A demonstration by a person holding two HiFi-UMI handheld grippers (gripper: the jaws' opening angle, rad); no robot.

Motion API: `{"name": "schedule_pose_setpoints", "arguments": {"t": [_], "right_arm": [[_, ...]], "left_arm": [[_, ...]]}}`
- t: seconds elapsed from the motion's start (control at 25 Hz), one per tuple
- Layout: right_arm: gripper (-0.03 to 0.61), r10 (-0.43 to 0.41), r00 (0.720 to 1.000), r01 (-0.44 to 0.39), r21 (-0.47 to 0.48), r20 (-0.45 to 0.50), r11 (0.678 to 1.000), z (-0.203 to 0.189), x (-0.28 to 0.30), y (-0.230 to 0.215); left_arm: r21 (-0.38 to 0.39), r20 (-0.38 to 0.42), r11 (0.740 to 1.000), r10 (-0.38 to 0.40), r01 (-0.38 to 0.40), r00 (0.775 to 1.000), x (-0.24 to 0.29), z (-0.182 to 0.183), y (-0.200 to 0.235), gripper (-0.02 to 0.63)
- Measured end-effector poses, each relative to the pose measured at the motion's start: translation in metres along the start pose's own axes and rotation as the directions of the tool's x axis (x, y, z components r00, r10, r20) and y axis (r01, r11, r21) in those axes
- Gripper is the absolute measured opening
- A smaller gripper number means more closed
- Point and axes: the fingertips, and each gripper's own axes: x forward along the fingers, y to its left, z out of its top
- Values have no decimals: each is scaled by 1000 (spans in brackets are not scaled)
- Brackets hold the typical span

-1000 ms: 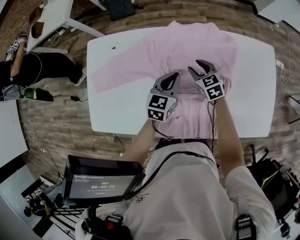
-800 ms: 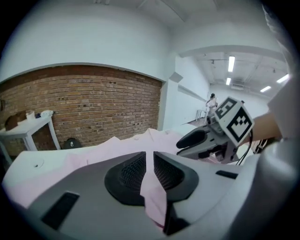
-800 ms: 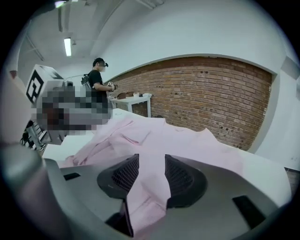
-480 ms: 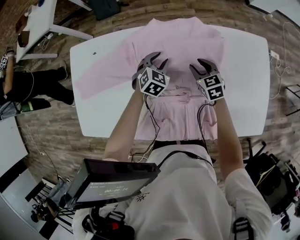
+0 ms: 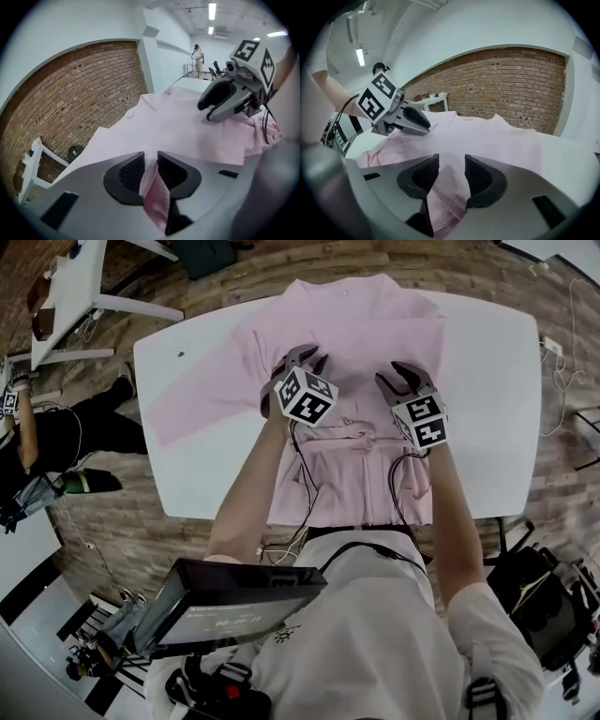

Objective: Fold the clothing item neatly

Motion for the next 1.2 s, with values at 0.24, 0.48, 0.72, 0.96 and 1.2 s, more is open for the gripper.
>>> {"name": "schedule_pose_setpoints", "arguments": {"t": [0.24, 0.48, 0.72, 0.96, 1.2], "right_arm": [[172, 2, 1000, -2, 12, -2, 1000, -1, 2, -4], [172, 4, 1000, -4, 11, -10, 1000, -5, 2, -6], [172, -1, 1000, 1, 8, -18, 1000, -5, 4, -6], [172, -9, 1000, 9, -2, -26, 1000, -5, 7, -4], [172, -54, 998, 54, 11, 23, 998, 5, -9, -16]], "left_arm": [[-32, -9, 999, 19, -20, 1000, 0, 0, 18, 12], [-140, 35, 987, 89, -83, 995, -26, -2, 59, 12], [-227, -38, 959, 165, -169, 986, -35, -43, 93, 12], [-322, -5, 918, 242, -231, 970, -43, -61, 116, 83], [-374, 141, 924, 144, -82, 979, -69, -29, 92, 120]]}}
